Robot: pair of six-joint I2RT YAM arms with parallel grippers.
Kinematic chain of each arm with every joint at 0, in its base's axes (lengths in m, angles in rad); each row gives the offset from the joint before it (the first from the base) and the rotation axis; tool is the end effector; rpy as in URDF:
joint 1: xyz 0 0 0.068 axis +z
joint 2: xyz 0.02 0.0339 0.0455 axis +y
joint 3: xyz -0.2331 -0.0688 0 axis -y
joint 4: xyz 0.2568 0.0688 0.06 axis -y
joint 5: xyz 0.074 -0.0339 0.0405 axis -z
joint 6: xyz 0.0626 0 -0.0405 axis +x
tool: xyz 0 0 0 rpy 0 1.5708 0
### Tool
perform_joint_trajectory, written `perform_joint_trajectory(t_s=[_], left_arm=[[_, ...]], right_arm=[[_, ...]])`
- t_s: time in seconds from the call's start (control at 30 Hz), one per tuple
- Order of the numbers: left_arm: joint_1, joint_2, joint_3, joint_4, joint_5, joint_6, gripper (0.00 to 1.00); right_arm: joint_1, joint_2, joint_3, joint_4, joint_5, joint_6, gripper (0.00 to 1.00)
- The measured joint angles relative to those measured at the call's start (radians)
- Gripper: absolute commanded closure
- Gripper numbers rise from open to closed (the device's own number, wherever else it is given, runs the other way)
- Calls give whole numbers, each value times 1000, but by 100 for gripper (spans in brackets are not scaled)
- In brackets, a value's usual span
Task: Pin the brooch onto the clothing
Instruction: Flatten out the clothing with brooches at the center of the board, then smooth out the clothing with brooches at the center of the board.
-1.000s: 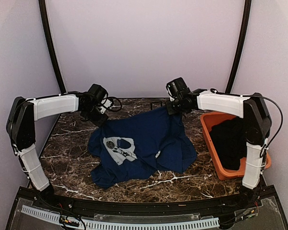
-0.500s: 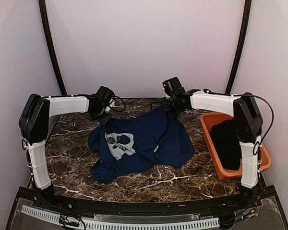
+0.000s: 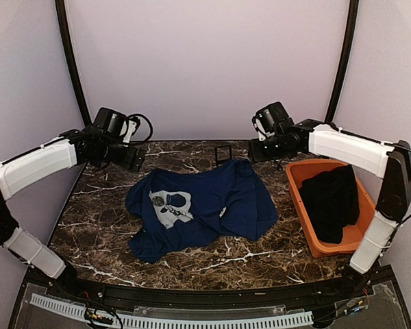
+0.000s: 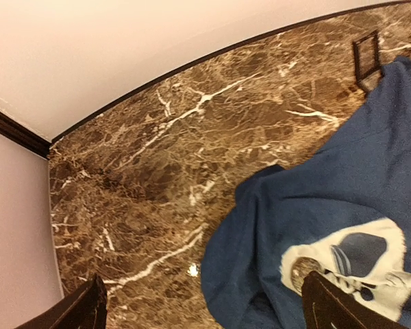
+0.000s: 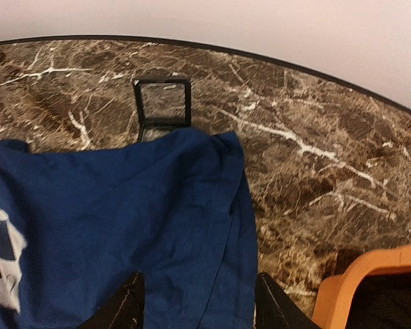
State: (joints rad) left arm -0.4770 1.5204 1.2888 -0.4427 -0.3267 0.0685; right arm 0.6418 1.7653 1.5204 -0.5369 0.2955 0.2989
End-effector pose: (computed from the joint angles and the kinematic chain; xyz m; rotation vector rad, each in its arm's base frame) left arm 0.3433 -0.1548 0.2625 0.4247 2.1658 0.1405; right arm 0.3503 0.2391 0.2438 -0.2530 2.3001 0.1293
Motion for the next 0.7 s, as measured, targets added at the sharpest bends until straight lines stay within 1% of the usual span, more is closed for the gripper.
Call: perform_joint_trajectory(t_s=[0.07, 0.13, 0.27, 0.43, 0.57, 0.7], left_arm=[[-14, -119, -102, 0, 60, -50, 1], [-47, -197, -191, -5, 104, -97, 1], [-145, -275, -339, -40, 190, -176, 1], [-211, -279, -384, -119, 281, -203, 1], [-249, -261, -384, -169, 340, -196, 1], [-304, -202, -383, -201, 383, -184, 2]], right_arm=[[5, -77, -76, -3, -56, 24, 47], [21, -126, -141, -10, -103, 34, 47], [104, -140, -231, -39, -187, 20, 47], [175, -119, -257, -98, -244, -18, 46], [182, -92, -257, -129, -256, -39, 46], [183, -57, -257, -161, -273, -54, 46]])
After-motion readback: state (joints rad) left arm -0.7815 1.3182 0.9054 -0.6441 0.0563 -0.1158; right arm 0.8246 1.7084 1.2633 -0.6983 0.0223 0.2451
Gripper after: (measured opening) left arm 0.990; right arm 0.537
